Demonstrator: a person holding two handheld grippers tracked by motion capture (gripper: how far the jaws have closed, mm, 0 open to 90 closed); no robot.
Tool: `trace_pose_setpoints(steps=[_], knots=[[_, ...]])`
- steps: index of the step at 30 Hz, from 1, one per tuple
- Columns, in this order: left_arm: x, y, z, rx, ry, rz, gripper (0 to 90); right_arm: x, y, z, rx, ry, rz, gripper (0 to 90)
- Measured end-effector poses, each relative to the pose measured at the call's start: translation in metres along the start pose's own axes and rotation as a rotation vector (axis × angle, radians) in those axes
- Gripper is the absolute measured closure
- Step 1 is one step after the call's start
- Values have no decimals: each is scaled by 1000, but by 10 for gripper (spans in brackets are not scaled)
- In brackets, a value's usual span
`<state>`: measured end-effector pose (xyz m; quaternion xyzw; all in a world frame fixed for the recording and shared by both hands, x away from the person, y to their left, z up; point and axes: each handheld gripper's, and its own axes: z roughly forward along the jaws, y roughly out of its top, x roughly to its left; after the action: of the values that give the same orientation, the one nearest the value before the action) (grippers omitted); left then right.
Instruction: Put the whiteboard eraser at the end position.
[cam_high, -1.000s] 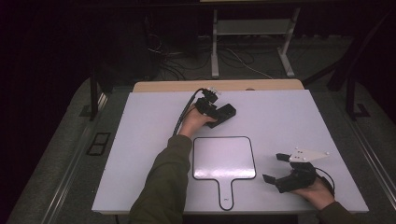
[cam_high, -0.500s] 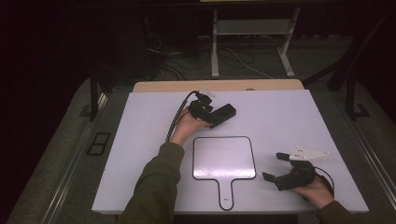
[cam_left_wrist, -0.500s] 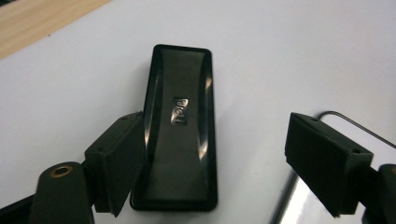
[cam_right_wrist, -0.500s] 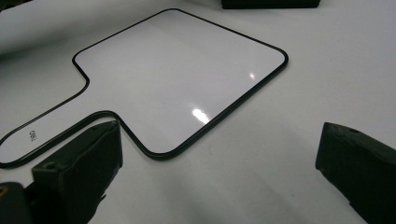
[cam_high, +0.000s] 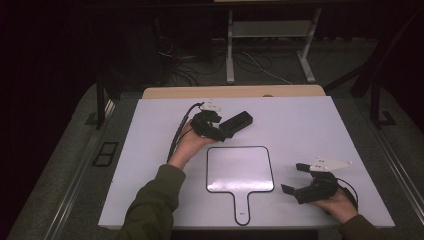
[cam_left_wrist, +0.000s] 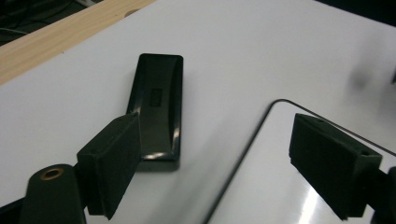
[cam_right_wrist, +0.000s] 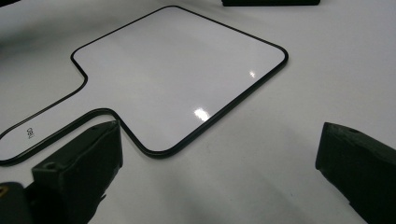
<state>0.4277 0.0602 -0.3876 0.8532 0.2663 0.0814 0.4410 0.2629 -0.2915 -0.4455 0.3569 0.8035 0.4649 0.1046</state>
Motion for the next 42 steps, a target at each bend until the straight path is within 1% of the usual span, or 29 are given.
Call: trace_pose_setpoints(steps=[1, 2, 3, 7, 9, 11, 13, 16, 19, 21, 24, 25, 28, 29, 31, 35, 39, 42], knots=[[-3, -5, -6, -11, 0, 2, 150, 0, 0, 0, 1, -1, 2, 0], [-5, -7, -8, -10, -2, 1, 147, 0, 0, -1, 2, 0, 1, 0], [-6, -10, -11, -4, -4, 11, 140, 0, 0, -1, 3, -1, -1, 0], [-13, -20, -20, -15, 3, -5, 126, 2, 0, 0, 7, 1, -1, 0], [-16, -26, -24, -29, -2, -12, 122, 2, -1, 0, 7, 0, -5, 0], [-18, -32, -28, -30, -2, -25, 114, 2, -1, 0, 8, 1, -3, 0], [-21, -38, -31, -29, -2, -22, 100, 2, -1, 0, 8, 1, -4, 0], [-25, -45, -37, -28, 11, -25, 76, 2, -1, 0, 9, 1, -4, 0], [-29, -51, -41, -37, 19, -33, 61, 2, -1, -1, 8, 1, -6, 0], [-32, -55, -45, -47, 17, -39, 47, 2, -1, 0, 9, 1, -5, 0], [-37, -62, -50, -57, 26, -36, 43, 3, -1, -1, 8, 1, -6, 0], [-37, -62, -50, -57, 26, -36, 41, 3, -1, -1, 8, 1, -6, 0], [-43, -71, -56, -55, 26, -31, 29, 3, -1, -1, 5, 2, -9, 0], [-43, -71, -56, -55, 26, -31, 24, 3, -1, -1, 5, 2, -9, 0], [-47, -78, -60, -68, 30, -25, 3, 3, -1, -1, 3, 1, -10, 0], [-53, -87, -68, -85, 23, -10, 0, 3, -1, -2, 4, 0, -10, 0], [-57, -96, -75, -106, 26, -4, 0, 3, -2, -2, 7, -1, -7, 0], [-59, -103, -80, -125, 21, -8, 0, 3, -2, -2, 6, -2, -9, 0]])
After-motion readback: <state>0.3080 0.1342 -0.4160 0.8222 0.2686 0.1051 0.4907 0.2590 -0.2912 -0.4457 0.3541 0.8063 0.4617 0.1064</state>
